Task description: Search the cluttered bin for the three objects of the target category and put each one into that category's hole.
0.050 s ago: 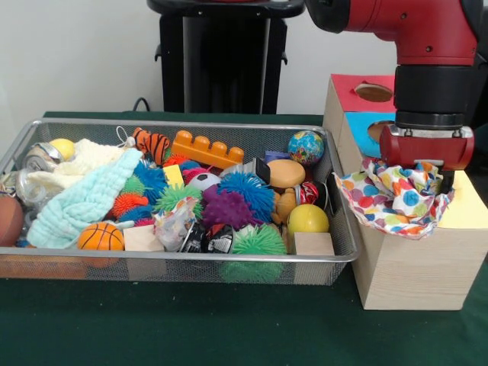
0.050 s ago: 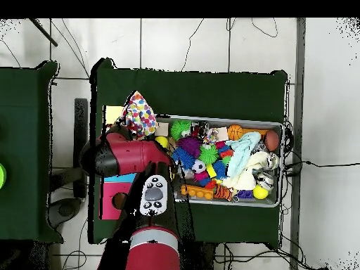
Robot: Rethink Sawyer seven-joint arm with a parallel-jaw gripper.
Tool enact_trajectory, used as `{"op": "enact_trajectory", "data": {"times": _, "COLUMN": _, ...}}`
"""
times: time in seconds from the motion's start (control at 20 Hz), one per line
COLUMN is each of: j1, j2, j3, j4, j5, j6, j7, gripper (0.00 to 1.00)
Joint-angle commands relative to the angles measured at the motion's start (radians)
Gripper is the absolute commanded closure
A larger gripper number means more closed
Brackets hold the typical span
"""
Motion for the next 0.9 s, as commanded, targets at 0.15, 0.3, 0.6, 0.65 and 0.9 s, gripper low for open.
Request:
{"op": "enact_trajectory", "data": {"times": 0.15, "j1": -0.021, "j2": 0.079, "j3": 0.034, "j4": 0.113, "j5": 0.010, "j6": 0.042, "j7": 0.158, "gripper": 0.00}}
{"op": "enact_trajectory", "data": {"times": 0.3, "j1": -0.019, "j2": 0.080, "j3": 0.031, "j4": 0.111, "j5": 0.006, "j6": 0.038, "j7": 0.155, "gripper": 1.00}}
{"op": "enact_trajectory", "data": {"times": 0.6, "j1": -0.025, "j2": 0.077, "j3": 0.041, "j4": 0.112, "j5": 0.001, "j6": 0.045, "j7": 0.143, "gripper": 1.00}}
{"op": "enact_trajectory", "data": {"times": 0.65, "j1": -0.026, "j2": 0.077, "j3": 0.041, "j4": 0.112, "j5": 0.000, "j6": 0.041, "j7": 0.143, "gripper": 1.00}}
{"op": "enact_trajectory", "data": {"times": 0.9, "j1": -0.069, "j2": 0.070, "j3": 0.097, "j4": 0.132, "j5": 0.002, "j6": 0.042, "j7": 0.133, "gripper": 1.00}}
